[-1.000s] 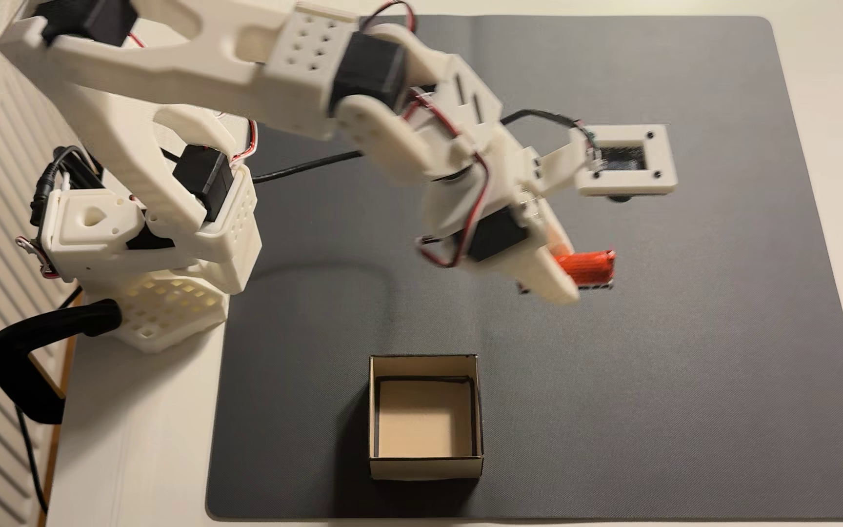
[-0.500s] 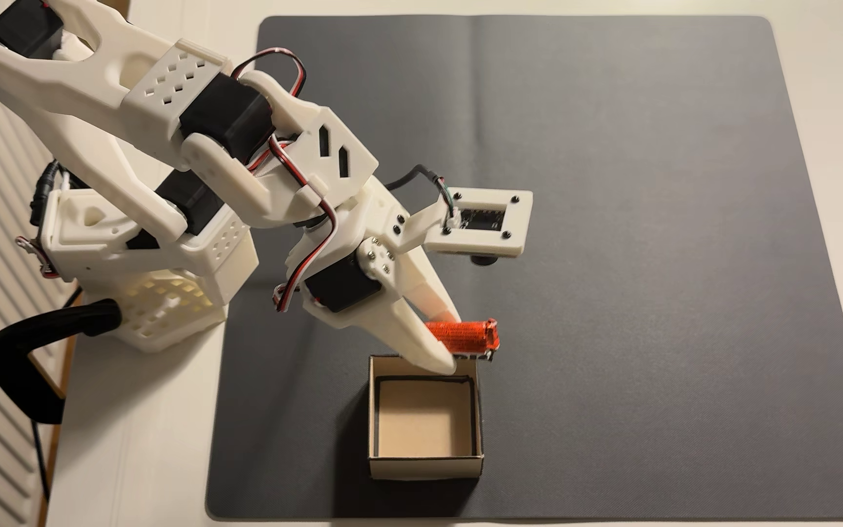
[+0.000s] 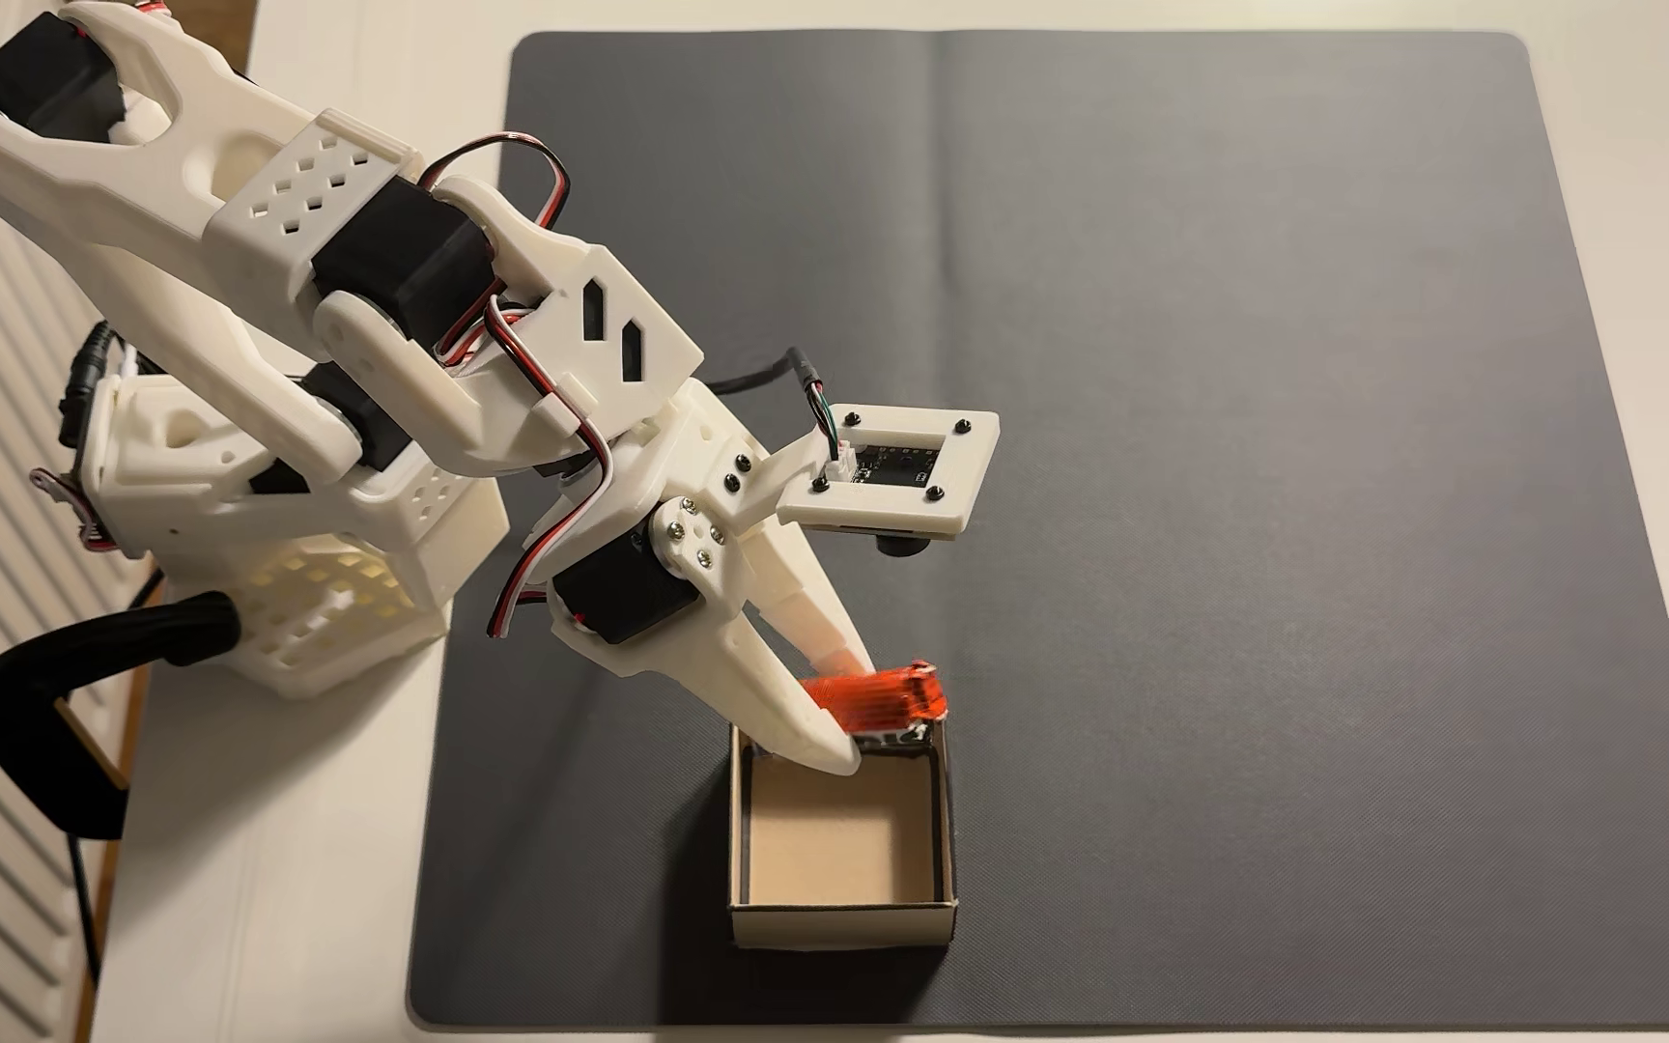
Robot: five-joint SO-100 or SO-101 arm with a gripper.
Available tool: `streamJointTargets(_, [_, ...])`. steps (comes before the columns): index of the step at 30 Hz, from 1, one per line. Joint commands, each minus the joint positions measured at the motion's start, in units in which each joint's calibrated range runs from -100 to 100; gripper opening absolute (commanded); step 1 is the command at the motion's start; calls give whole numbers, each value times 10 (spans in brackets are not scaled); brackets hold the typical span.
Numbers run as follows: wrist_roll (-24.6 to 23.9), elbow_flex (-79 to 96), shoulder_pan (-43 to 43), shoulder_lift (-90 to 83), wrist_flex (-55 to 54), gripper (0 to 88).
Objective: Pick the red object and place it in the box
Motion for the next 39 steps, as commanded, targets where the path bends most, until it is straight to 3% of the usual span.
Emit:
streamJointTargets(1, [-3, -1, -1, -8, -9, 137])
streamJointTargets(9, [-44, 1, -11, -12, -6, 130])
streamJointTargets(15, [-96, -7, -89, -16, -2, 119])
streamJointTargets(17, [-108, -19, -108, -16, 1, 73])
streamJointTargets(19, [-109, -30, -117, -16, 3, 3])
streamJointTargets(29, [-111, -37, -206, -31, 31, 7])
streamJointTargets(39, [-146, 106, -295, -228, 98, 7])
